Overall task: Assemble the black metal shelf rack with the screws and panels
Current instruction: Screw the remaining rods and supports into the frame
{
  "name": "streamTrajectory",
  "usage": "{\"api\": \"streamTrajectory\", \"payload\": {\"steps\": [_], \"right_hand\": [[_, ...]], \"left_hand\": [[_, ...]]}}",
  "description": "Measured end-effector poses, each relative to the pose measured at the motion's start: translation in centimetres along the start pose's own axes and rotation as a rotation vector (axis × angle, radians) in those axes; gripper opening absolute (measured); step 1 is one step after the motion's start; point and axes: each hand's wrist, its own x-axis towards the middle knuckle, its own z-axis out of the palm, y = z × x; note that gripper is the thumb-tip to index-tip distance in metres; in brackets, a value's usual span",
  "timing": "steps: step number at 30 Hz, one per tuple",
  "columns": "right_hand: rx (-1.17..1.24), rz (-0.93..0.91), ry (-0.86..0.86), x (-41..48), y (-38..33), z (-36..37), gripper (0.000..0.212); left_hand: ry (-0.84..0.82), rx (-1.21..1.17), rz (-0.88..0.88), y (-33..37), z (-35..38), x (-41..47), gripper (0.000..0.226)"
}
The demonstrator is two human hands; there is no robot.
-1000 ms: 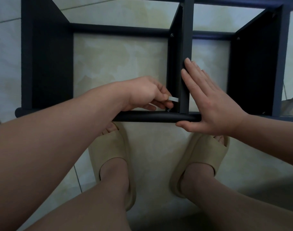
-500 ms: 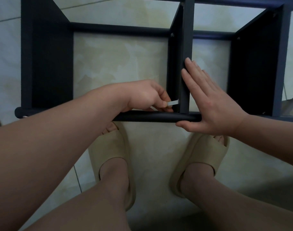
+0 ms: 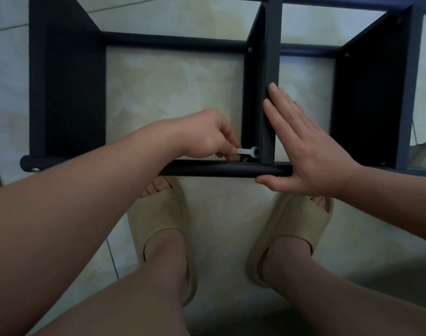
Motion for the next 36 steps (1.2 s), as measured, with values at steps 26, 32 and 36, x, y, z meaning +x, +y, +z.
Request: {"api": "streamTrajectory", "payload": {"steps": [26, 32, 36], "right_hand": [[0.012, -0.008, 0.013, 0.1, 0.2, 0.2, 0.113], [0.019, -0.004, 0.008, 0.1, 0.0, 0.1, 0.113], [0.019, 0.003, 0.0, 0.1, 0.0, 0.0, 0.112]], "left_hand": [[0.08, -0.87, -0.127, 1.5, 1.2, 0.6, 0.013], [0.113, -0.862, -0.145, 1.5, 1.3, 0.7, 0.008], [0.136, -0.817, -0.162, 1.6, 1.1, 0.9, 0.012]]}}
